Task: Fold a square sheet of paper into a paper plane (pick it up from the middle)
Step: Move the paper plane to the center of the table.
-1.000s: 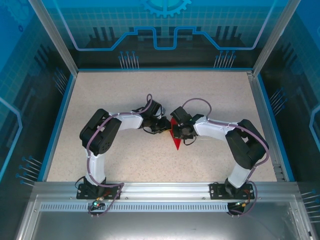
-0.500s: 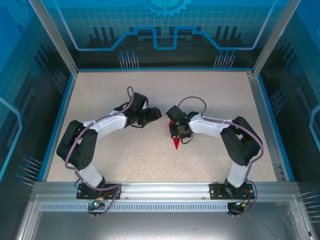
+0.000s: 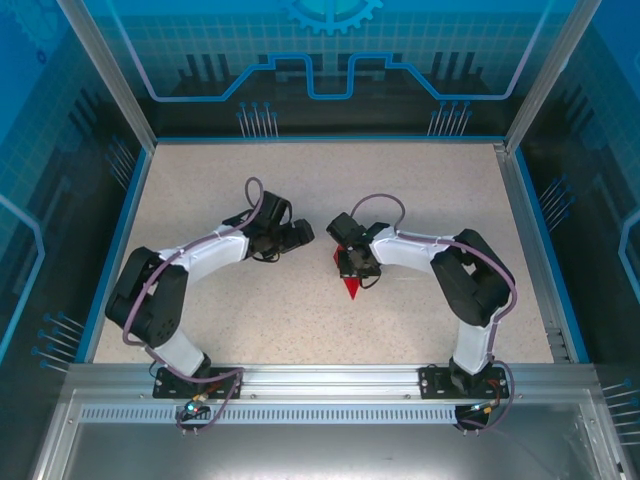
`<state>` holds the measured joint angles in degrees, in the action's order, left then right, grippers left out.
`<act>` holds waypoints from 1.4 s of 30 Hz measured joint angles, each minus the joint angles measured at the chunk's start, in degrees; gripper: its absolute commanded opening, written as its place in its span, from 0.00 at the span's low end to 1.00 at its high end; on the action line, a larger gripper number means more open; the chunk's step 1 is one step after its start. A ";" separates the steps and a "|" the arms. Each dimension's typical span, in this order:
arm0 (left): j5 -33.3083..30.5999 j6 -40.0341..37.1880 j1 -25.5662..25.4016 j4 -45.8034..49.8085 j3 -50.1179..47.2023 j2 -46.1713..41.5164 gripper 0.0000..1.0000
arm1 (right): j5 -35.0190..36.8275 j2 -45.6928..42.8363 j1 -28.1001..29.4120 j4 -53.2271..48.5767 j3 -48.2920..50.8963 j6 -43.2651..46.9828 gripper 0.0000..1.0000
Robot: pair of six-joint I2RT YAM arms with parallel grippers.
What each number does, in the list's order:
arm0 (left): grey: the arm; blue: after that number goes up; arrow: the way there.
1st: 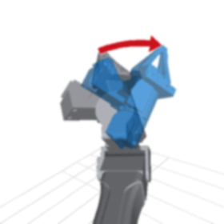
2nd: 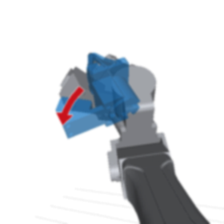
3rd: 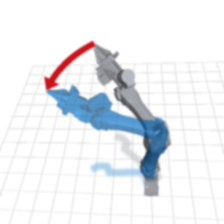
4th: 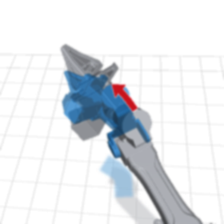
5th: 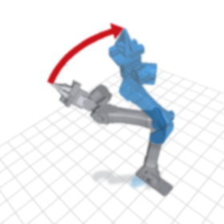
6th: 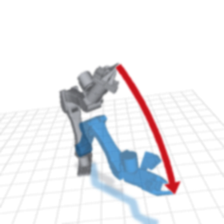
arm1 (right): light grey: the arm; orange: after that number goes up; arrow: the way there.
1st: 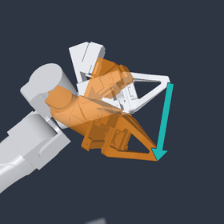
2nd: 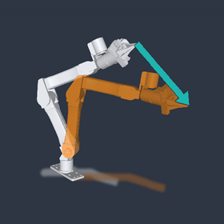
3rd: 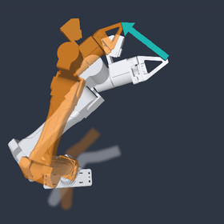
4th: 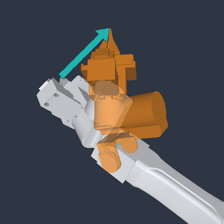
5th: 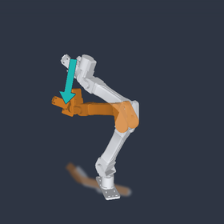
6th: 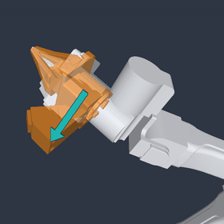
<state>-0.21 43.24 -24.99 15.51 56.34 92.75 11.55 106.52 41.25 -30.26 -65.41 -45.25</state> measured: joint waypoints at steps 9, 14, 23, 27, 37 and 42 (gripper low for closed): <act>-6.73 -0.37 2.40 3.80 -2.23 -5.68 0.98 | 0.61 0.02 0.07 -2.60 -2.75 0.85 0.10; -9.29 -1.20 4.61 5.66 -4.13 -9.03 0.98 | 1.60 0.09 -0.42 -4.66 -10.03 3.43 0.09; -10.93 -1.84 6.01 8.17 -6.97 -13.11 0.98 | 3.02 10.60 -3.93 -6.23 -26.23 8.33 0.10; -10.93 -2.27 6.05 8.44 -7.02 -13.11 0.98 | 3.04 15.76 -4.90 -7.91 -29.66 9.57 0.11; -10.86 -2.89 6.10 8.46 -7.02 -13.09 0.98 | 3.04 20.65 -5.49 -10.23 -33.31 10.60 0.18; -10.47 -2.89 6.10 8.46 -7.02 -13.09 0.99 | 3.02 21.99 -5.49 -10.71 -33.83 10.60 0.20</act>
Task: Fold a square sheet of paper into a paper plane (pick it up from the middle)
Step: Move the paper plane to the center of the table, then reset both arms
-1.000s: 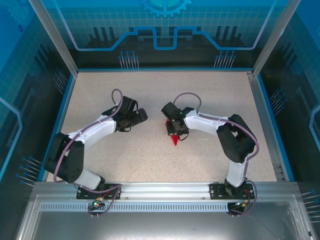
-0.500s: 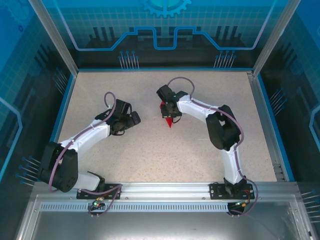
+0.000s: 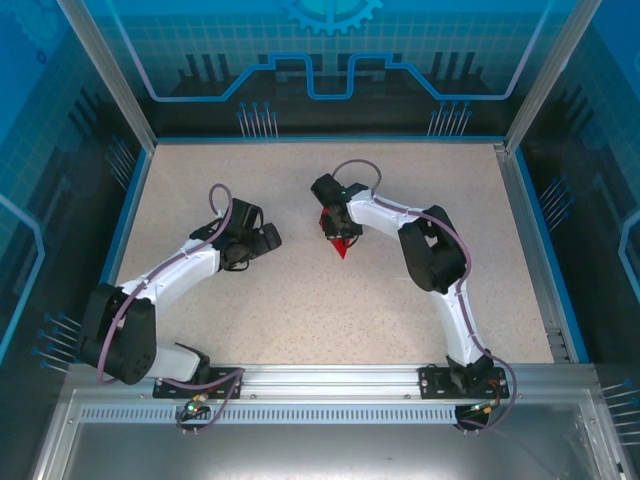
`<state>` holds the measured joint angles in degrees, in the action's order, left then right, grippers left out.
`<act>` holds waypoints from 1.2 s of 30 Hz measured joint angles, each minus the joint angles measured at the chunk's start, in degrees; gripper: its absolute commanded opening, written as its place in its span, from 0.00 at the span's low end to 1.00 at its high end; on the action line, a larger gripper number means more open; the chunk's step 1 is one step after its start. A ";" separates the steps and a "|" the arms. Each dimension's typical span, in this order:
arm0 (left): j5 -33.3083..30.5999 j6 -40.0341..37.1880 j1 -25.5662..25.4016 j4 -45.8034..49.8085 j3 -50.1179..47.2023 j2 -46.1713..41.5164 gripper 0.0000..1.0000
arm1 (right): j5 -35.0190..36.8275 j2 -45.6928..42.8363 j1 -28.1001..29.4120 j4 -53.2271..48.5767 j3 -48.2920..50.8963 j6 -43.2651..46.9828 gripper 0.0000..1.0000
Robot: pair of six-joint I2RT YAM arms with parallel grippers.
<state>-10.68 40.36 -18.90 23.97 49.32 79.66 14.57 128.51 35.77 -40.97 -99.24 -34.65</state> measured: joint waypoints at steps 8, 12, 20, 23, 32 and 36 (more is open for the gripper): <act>0.02 -0.02 0.00 0.02 0.00 0.13 0.98 | -0.20 0.31 -0.09 -0.26 -0.52 -0.02 0.24; 0.02 -0.04 0.00 0.55 0.13 0.17 0.98 | -0.46 -0.55 -0.09 -1.01 -0.59 0.11 0.36; -1.09 -0.92 0.00 3.72 4.39 0.26 0.99 | -1.31 -16.13 -0.22 -0.17 1.18 0.81 0.70; -3.13 -2.40 0.00 4.70 6.47 0.26 0.99 | -0.87 -25.00 -0.98 2.08 4.79 1.27 0.82; -14.60 -12.39 2.29 -1.81 2.97 -6.75 0.99 | 4.83 -48.33 -12.09 10.69 28.59 6.75 0.99; -17.14 -16.96 7.93 -8.48 -3.19 -11.15 0.99 | 11.65 -55.12 -18.34 14.58 37.90 8.70 0.99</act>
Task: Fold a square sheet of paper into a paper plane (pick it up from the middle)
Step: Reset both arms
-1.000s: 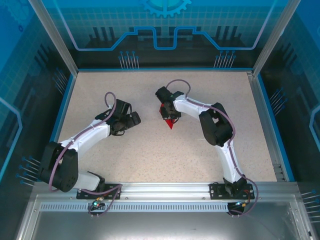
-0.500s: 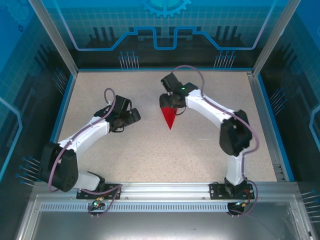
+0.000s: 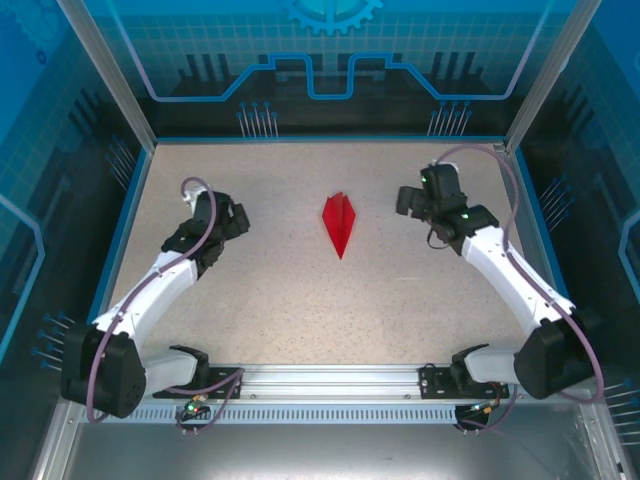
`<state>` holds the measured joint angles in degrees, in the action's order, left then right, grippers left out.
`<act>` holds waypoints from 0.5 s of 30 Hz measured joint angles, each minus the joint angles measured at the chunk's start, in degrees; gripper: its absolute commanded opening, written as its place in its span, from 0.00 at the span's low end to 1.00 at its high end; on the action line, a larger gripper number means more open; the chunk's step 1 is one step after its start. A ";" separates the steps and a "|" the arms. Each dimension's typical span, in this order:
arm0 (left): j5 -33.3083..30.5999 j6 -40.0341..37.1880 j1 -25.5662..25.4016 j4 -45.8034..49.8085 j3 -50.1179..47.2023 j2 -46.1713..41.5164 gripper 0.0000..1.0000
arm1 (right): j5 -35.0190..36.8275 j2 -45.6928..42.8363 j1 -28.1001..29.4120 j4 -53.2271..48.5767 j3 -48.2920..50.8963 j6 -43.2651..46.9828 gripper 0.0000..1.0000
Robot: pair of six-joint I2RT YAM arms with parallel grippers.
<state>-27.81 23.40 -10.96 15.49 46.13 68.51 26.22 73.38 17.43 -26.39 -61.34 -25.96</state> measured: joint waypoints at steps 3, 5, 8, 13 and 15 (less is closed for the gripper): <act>-0.81 -3.32 2.95 -5.01 -4.59 -0.70 0.98 | 4.46 -3.32 -3.80 5.35 8.13 1.62 0.99; -1.01 -5.07 4.17 -8.20 -7.34 -0.70 0.99 | 5.73 -4.70 -6.58 10.05 14.62 2.97 0.99; -0.22 -7.61 6.93 -15.15 -12.35 -0.70 0.98 | 5.77 -4.44 -10.88 18.27 23.63 6.10 1.00; 6.91 -12.68 11.15 -28.04 -21.11 -0.37 0.98 | 4.57 -0.52 -12.24 32.02 32.09 11.54 0.99; 9.97 -14.45 11.65 -31.91 -22.29 0.57 0.98 | 3.13 1.40 -12.24 37.62 32.72 13.11 1.00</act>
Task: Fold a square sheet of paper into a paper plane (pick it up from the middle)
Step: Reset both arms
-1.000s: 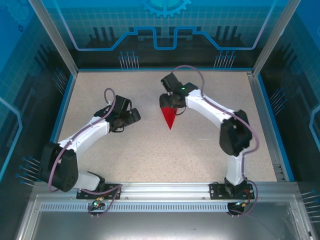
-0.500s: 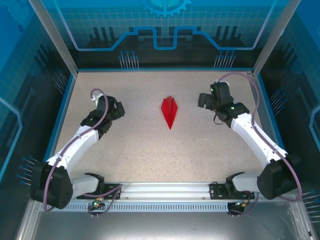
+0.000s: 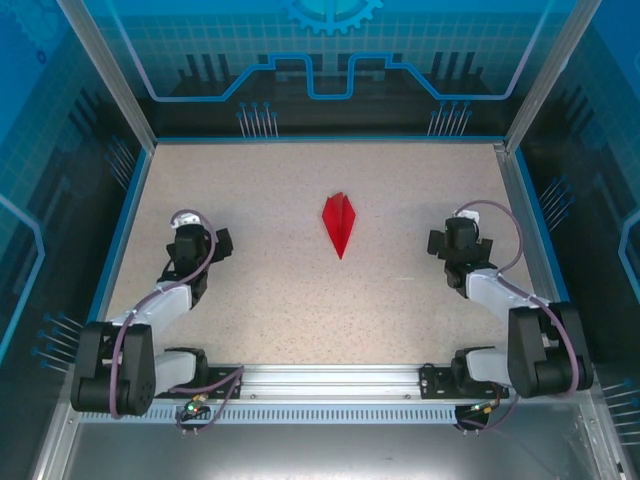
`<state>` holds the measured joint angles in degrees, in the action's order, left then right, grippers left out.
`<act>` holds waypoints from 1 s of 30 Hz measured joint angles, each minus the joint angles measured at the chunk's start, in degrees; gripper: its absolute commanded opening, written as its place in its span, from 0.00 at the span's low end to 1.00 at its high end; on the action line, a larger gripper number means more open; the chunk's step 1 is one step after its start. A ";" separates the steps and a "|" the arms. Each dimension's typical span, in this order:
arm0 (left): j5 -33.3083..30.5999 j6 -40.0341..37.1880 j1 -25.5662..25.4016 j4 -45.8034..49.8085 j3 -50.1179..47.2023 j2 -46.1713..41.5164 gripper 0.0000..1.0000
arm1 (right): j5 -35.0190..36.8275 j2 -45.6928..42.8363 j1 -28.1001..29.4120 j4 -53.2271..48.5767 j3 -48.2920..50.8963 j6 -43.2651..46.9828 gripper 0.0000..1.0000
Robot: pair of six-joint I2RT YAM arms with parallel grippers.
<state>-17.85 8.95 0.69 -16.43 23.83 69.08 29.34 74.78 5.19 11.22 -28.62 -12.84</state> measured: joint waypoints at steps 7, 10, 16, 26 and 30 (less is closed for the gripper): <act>8.15 -3.17 0.42 -16.85 -4.22 1.42 0.99 | -8.17 3.74 0.00 18.69 3.89 5.90 0.99; 10.12 -3.43 1.01 -22.08 -5.62 4.24 0.98 | -11.23 5.95 0.00 24.04 4.72 7.43 0.99; 13.00 -4.46 1.05 -28.57 -5.66 11.39 0.98 | -14.93 10.40 0.00 30.05 5.38 9.38 0.99; 13.57 -4.76 0.87 -30.38 -3.23 17.55 0.99 | -16.13 10.73 0.00 32.35 5.40 10.14 0.99; 12.66 -5.95 -0.42 -30.12 -1.86 17.55 0.99 | -16.17 10.73 0.00 32.59 5.40 10.14 0.99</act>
<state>-5.19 3.01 0.27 -46.54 21.98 86.63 13.17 85.52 5.19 43.81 -23.22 -2.70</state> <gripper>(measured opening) 0.985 0.994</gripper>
